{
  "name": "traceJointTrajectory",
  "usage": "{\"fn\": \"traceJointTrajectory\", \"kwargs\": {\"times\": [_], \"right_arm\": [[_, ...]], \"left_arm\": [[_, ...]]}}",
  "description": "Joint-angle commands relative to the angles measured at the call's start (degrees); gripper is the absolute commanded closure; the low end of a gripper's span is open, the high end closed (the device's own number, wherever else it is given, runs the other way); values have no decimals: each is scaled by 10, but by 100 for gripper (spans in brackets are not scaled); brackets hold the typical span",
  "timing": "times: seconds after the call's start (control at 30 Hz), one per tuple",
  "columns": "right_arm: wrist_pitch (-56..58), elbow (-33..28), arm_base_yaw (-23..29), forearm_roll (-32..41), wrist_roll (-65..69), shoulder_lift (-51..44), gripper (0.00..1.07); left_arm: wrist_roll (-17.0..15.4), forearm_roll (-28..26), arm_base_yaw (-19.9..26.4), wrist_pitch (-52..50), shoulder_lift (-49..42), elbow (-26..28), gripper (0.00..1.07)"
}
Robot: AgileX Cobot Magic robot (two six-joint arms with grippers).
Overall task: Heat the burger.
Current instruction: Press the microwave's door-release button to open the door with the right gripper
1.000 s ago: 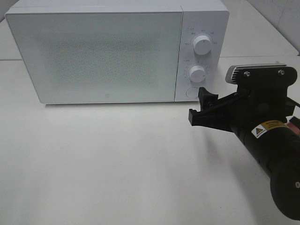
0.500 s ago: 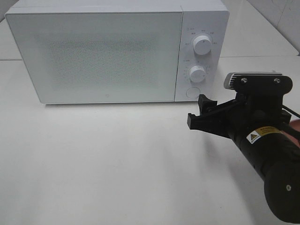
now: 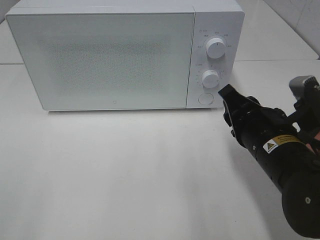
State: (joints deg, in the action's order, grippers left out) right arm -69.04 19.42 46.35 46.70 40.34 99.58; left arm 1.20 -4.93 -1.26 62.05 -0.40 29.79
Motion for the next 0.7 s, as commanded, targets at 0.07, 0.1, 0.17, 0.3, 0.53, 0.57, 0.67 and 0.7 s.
{"fn": "traceJointTrajectory", "kwargs": {"times": [0.07,0.1,0.17,0.3,0.53,0.57,0.67,0.7], "right_arm": [[-30,5,1,-1,165,-1,83],[-20,5,1,-1,230,-1,87],[-14,5,1,-1,255,-1,89],[19,5,1,3,360,-1,99],[29,5,1,13,380,-1,107],[31,5,1,14,386,-1,107],[49,5,-3,14,388,-1,107],[49,5,-3,14,388,-1,107]], "left_arm": [[-1,-5,-1,-7,-11,-1,7],[-1,-5,-1,-7,-11,-1,7],[-1,-5,-1,-7,-11,-1,7],[-1,-5,-1,-7,-11,-1,7],[-1,-5,-1,-7,-11,-1,7],[-1,-5,-1,-7,-11,-1,7],[-1,-5,-1,-7,-11,-1,7],[-1,-5,-1,-7,-11,-1,7]]}}
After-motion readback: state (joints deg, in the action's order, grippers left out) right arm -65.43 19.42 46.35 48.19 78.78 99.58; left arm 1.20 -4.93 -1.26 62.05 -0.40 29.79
